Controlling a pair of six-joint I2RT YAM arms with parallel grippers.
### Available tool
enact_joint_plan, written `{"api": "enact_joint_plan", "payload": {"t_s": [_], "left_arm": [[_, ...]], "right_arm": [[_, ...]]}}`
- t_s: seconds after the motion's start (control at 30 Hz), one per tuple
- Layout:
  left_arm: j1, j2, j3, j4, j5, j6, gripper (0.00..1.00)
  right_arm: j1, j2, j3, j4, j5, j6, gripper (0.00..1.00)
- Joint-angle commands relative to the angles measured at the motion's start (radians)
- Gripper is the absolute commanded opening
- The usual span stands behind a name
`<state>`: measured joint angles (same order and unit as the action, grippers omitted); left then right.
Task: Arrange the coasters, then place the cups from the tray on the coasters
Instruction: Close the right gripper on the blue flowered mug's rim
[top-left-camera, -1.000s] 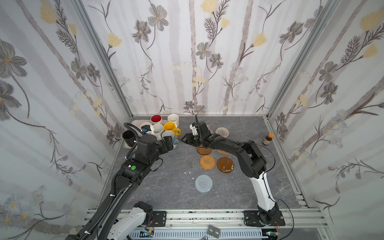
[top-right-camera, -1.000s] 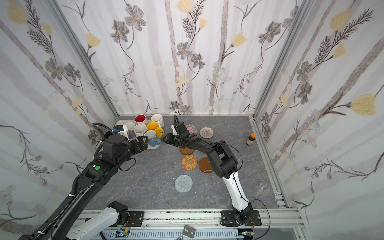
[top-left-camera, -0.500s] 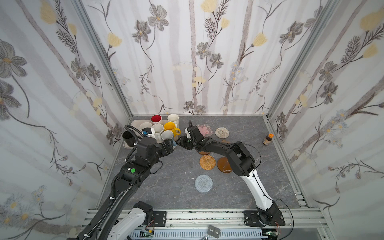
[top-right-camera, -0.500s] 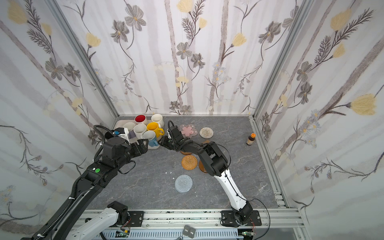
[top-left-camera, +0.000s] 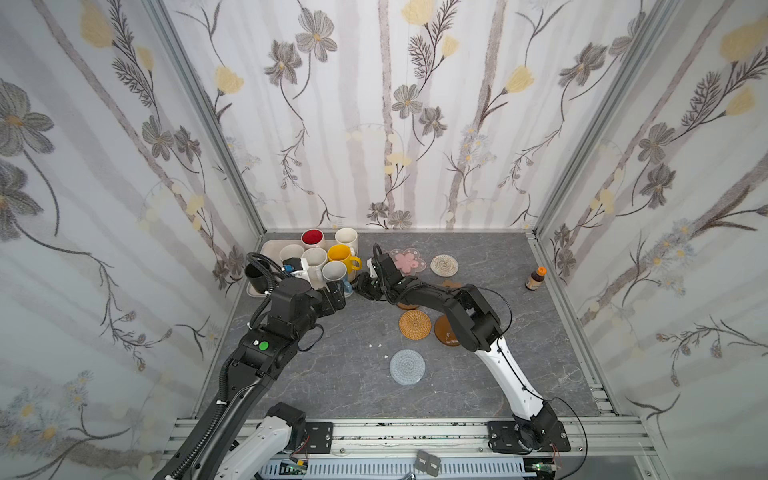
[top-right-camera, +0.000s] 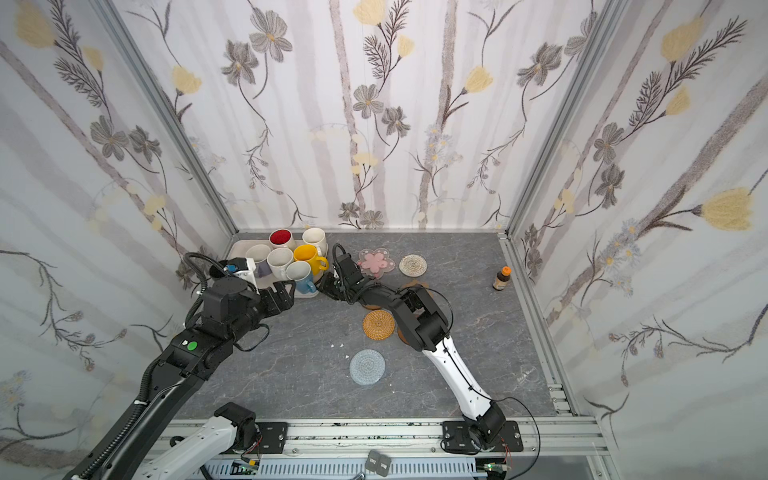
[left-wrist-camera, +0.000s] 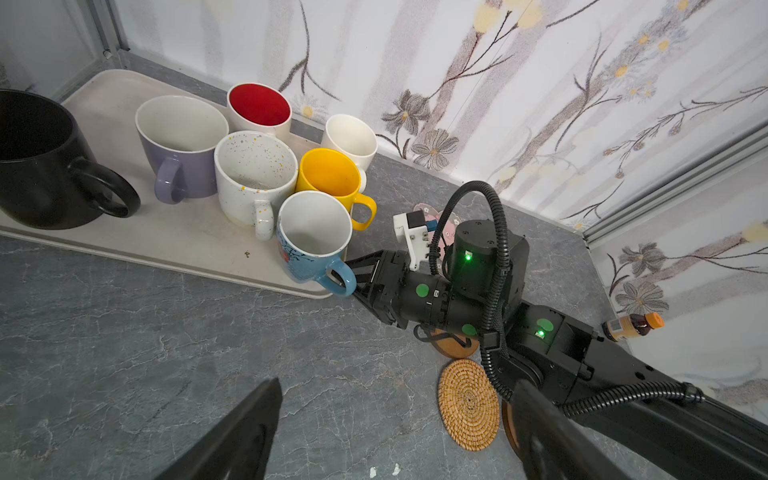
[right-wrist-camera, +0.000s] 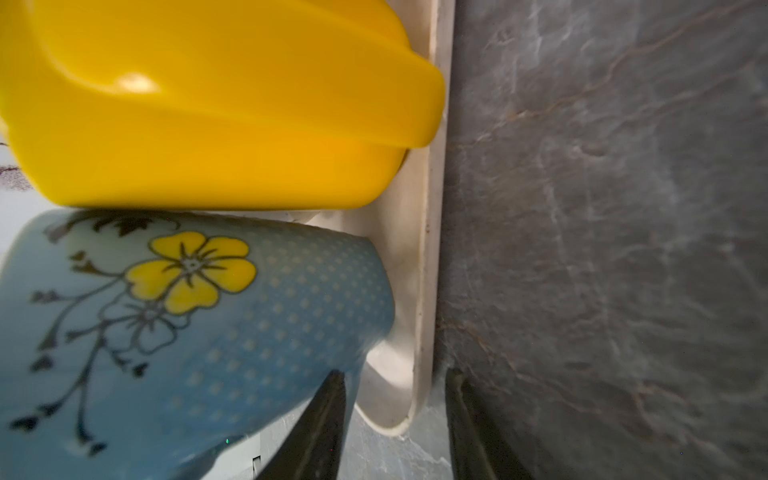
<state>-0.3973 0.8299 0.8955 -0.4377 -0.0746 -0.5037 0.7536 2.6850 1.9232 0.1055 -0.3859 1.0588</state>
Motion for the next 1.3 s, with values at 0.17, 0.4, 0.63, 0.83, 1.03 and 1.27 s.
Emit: {"api": "enact_joint_plan", "payload": {"t_s": [0.17, 0.4, 0.63, 0.83, 1.03, 1.27], "left_arm": [[0.002, -0.034, 0.005, -0.005, -0.01, 0.001, 0.89], [0.001, -0.049, -0.012, -0.015, -0.012, 0.002, 0.9], [0.003, -0.045, -0.008, -0.016, -0.011, 0.013, 0.9], [0.005, -0.049, -0.004, -0.024, -0.017, 0.017, 0.9], [0.008, -0.046, -0.001, -0.028, -0.024, 0.024, 0.9], [0.011, -0.045, 0.004, -0.039, -0.04, 0.024, 0.9]], "right_arm": [[0.019, 0.039, 0.055, 0.06, -0.011, 0.081, 0.4], [0.022, 0.042, 0.054, 0.065, 0.0, 0.099, 0.34], [0.024, 0.044, 0.053, 0.071, 0.005, 0.113, 0.25], [0.029, 0.038, 0.045, 0.072, 0.007, 0.112, 0.14], [0.029, 0.008, -0.022, 0.116, 0.011, 0.114, 0.05], [0.029, -0.045, -0.126, 0.18, 0.005, 0.112, 0.02]]}}
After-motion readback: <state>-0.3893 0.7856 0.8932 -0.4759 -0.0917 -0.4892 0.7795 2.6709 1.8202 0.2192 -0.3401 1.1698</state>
